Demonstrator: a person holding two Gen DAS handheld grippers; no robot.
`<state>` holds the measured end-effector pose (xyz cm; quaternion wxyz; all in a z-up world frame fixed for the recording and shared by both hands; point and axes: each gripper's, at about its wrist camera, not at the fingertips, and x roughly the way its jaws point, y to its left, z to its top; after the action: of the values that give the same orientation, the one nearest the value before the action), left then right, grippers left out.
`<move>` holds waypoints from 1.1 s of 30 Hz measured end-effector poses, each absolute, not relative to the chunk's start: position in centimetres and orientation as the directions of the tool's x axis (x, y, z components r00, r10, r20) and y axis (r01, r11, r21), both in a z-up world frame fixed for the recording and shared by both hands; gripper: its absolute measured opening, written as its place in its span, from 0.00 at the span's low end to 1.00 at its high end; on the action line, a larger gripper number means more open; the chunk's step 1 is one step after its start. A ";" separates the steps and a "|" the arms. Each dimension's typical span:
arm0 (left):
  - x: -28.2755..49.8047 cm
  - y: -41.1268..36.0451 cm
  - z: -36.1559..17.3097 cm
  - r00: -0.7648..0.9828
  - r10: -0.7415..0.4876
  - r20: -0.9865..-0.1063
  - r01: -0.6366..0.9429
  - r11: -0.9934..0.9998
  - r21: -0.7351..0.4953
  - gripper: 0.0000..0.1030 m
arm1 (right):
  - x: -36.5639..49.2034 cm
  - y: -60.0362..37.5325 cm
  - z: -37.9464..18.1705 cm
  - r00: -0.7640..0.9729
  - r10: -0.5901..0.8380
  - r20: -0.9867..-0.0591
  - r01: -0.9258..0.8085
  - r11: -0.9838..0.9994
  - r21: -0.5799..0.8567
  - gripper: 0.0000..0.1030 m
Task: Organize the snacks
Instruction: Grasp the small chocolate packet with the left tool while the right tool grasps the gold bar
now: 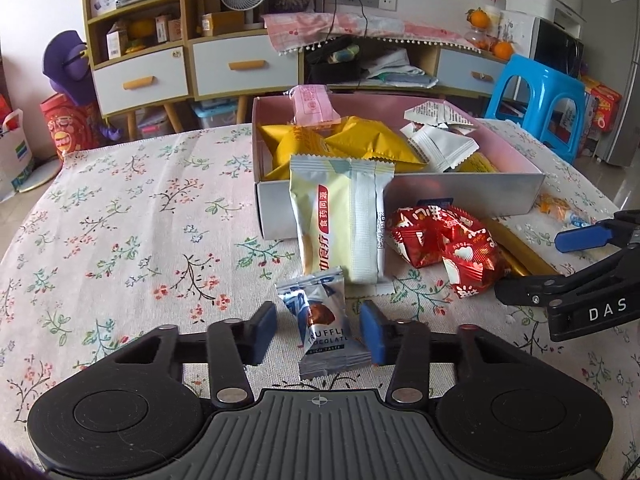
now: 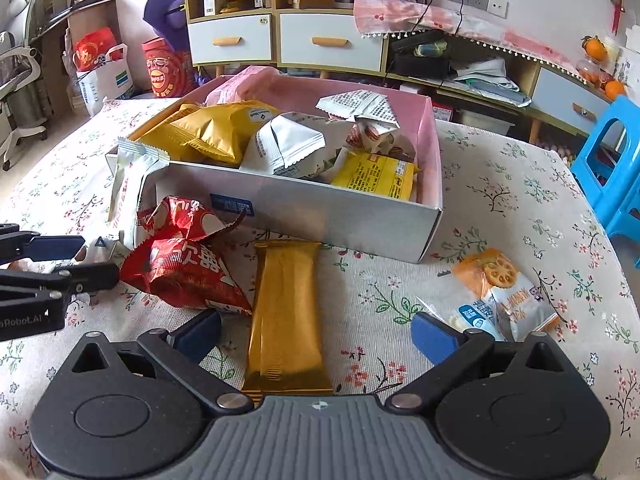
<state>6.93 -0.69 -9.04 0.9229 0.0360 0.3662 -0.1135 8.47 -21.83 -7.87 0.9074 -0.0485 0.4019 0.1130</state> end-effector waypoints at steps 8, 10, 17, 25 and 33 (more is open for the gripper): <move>6.7 -0.3 -8.8 0.691 -0.209 -0.692 0.256 0.966 -0.035 0.22 | 8.1 -21.5 -7.3 0.644 0.220 -0.733 -0.316 0.949 0.006 0.60; 6.6 -0.1 -8.7 0.687 -0.216 -0.694 0.258 0.965 -0.046 0.22 | 8.1 -21.3 -7.0 0.634 0.231 -0.738 -0.327 0.945 0.014 0.47; 5.9 0.4 -8.5 0.669 -0.240 -0.703 0.264 0.962 -0.078 0.21 | 7.8 -20.2 -6.2 0.605 0.219 -0.766 -0.331 0.944 0.009 0.21; 5.8 1.5 -8.1 0.641 -0.272 -0.718 0.248 0.958 -0.141 0.19 | 8.4 -20.7 -5.6 0.549 0.168 -0.819 -0.258 0.966 0.026 0.16; 5.6 2.2 -7.4 0.624 -0.292 -0.725 0.232 0.955 -0.185 0.18 | 8.3 -22.2 -4.9 0.524 0.178 -0.833 -0.179 0.979 0.096 0.16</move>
<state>5.56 2.20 -7.35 0.9003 -0.0366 0.4086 -0.1456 8.26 -22.22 -4.88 0.8729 -0.0007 0.4771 0.1023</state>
